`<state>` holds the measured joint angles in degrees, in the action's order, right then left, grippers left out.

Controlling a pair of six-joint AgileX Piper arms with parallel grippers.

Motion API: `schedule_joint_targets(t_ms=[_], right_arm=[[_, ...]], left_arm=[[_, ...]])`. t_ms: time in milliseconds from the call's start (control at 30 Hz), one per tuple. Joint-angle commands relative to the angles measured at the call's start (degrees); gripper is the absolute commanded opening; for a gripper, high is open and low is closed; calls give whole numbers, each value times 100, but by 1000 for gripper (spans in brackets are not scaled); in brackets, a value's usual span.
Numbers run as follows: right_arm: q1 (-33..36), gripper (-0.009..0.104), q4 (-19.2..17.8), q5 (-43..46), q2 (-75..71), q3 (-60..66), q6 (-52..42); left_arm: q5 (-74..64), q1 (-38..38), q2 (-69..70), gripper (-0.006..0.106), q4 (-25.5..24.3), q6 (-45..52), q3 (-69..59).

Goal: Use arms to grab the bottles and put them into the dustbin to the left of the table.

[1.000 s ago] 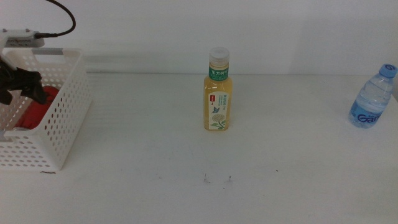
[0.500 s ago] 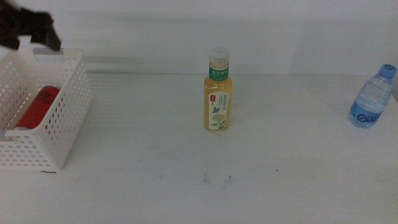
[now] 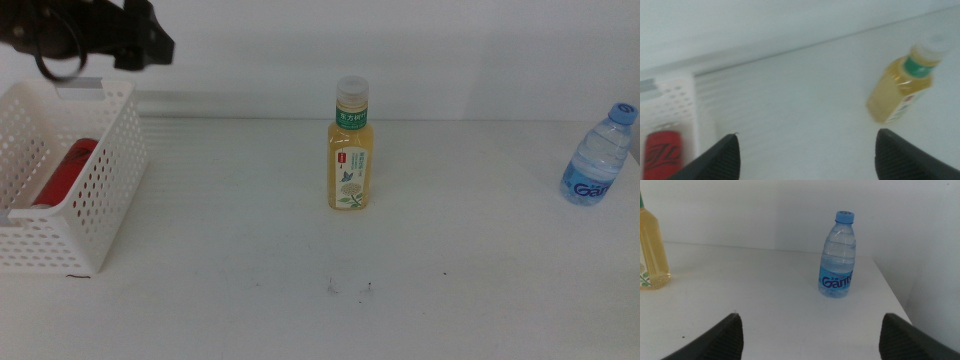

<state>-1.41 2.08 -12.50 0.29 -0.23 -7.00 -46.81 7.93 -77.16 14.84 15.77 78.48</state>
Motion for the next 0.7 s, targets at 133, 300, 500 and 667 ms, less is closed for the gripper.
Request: schedule_joint_targets(t_ms=[133, 300, 500, 667], right_arm=[[-35, 93, -39, 53, -29, 23, -34], [-35, 93, -39, 53, -29, 23, -34], [-35, 93, -39, 53, -29, 23, -34], [-35, 93, -39, 53, -29, 23, -34]], left_arm=[[1528, 521, 852, 89, 779, 583, -1427], [1581, 755, 1334, 89, 1074, 613, -2059], [1380, 927, 1749, 89, 1009, 695, -2260], [1686, 927, 2078, 89, 911, 670, -2488]])
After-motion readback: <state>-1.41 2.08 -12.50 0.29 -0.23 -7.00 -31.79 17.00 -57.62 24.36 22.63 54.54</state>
